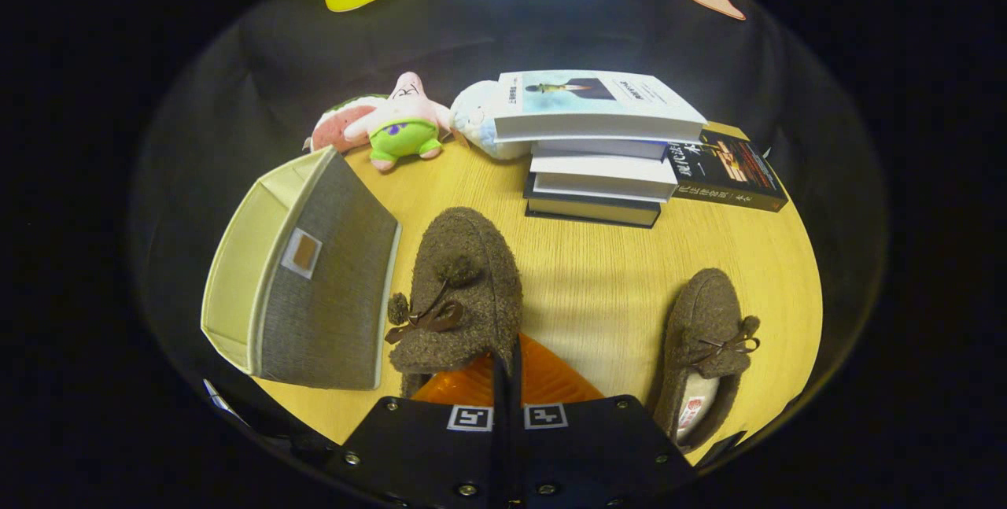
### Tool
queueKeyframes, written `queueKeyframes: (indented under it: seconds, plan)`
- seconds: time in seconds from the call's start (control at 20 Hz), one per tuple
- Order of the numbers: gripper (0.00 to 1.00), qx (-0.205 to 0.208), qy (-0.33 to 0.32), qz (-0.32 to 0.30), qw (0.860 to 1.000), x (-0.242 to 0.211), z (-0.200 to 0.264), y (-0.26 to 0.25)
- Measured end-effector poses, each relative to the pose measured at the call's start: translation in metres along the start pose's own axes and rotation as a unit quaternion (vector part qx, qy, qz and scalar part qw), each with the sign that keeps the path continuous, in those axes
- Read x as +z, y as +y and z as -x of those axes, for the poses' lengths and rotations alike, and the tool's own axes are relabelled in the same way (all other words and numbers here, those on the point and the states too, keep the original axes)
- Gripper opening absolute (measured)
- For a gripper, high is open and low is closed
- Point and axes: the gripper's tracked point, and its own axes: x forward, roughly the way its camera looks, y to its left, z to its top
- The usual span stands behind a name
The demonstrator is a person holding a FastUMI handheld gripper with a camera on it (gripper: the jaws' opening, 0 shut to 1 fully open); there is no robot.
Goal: Open the storage box then place both shoes into the box .Put the left shoe in first, then the right shoe, with the right side of both shoes facing outward in a uniform manner.
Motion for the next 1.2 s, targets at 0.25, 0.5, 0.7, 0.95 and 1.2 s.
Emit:
queueKeyframes:
  seconds: [0.25, 0.5, 0.7, 0.95, 1.2]
  plan:
    - [0.00, 0.036, -0.060, -0.001, 0.998, 0.051, 0.040, 0.032]
    - [0.00, 0.092, -0.086, -0.001, 0.992, 0.089, 0.060, 0.084]
    - [0.00, 0.124, -0.084, 0.016, 0.989, 0.102, 0.060, 0.129]
    - [0.00, 0.146, -0.046, 0.026, 0.988, 0.093, 0.036, 0.186]
    - [0.00, 0.134, 0.020, 0.011, 0.991, 0.063, -0.002, 0.220]
